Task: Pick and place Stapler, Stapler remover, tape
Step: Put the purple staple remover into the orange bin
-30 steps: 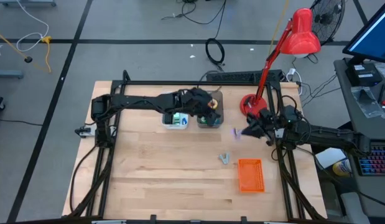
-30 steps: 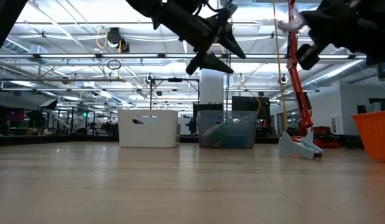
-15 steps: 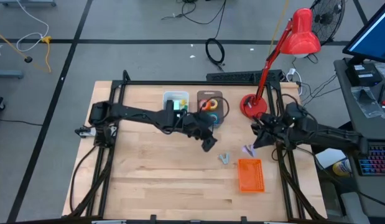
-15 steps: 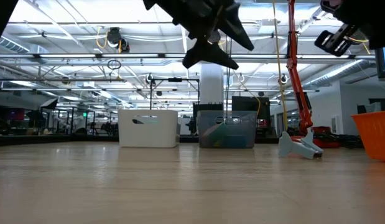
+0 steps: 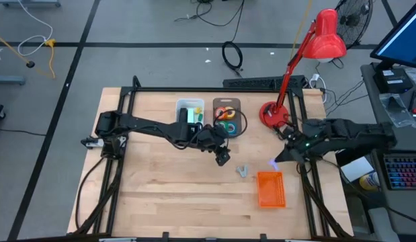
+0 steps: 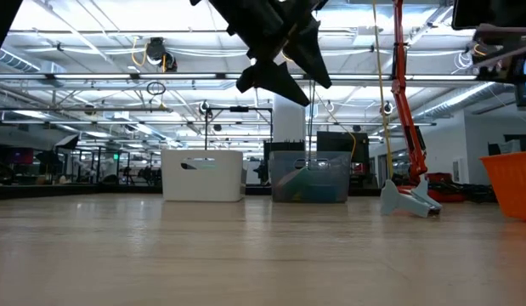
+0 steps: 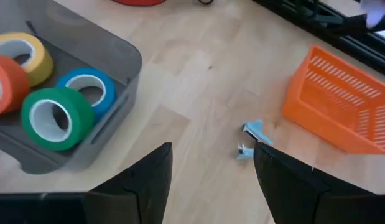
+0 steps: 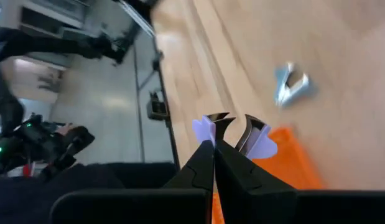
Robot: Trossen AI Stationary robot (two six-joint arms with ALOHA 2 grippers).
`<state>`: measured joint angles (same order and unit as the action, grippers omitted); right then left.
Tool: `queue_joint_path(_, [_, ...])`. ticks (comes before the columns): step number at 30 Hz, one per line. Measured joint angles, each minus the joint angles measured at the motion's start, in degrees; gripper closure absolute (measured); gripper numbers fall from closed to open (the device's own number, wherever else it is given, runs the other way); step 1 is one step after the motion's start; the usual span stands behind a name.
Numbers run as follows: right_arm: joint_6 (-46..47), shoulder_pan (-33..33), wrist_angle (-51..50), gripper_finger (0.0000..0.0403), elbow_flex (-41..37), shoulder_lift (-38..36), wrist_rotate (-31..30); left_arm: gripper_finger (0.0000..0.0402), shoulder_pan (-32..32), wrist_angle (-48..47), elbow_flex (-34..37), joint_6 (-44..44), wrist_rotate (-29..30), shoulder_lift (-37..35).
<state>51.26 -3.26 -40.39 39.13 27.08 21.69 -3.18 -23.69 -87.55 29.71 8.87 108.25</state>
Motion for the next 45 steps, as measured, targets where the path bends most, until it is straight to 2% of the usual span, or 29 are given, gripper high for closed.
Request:
queue_joint_path(7, [13.99, -13.18, 1.75, 0.0403, 0.13, 10.91, -4.25, 0.0174, 0.04, -0.14, 2.89, -1.98, 0.89, -0.72])
queue_joint_path(13, [29.09, -23.47, 7.7, 0.0403, 0.13, 19.38, -8.46, 0.0174, 0.04, 7.01, 14.46, 1.24, 0.44, -6.61])
queue_joint_path(18, [41.86, -30.39, 7.49, 0.0403, 0.13, 25.78, -13.61, 0.0174, -0.8, 15.53, 24.11, 0.44, 0.19, -14.33])
queue_joint_path(20, [46.35, -32.2, 7.44, 0.0403, 0.14, 28.31, -16.19, 0.0174, -1.18, 15.6, 26.44, 0.12, 0.21, -16.59])
queue_joint_path(29, [57.82, -33.25, 7.36, 0.0403, 0.16, 37.14, -21.75, 0.0174, -2.97, 16.16, 28.68, -3.79, 0.61, -18.29])
queue_joint_path(33, [62.08, -33.26, 4.51, 0.0403, 0.18, 39.49, -21.68, 0.0174, -3.18, 15.68, 28.68, -4.97, 0.63, -18.29])
queue_joint_path(38, [66.81, -33.23, 1.12, 0.0403, 0.18, 40.58, -21.62, 0.0174, -3.19, 15.68, 28.68, -5.79, 0.63, -18.31])
queue_joint_path(45, [68.49, -33.23, 1.96, 0.0401, 0.18, 40.54, -21.66, 0.0174, -3.19, 15.77, 28.66, -6.99, 0.65, -18.29])
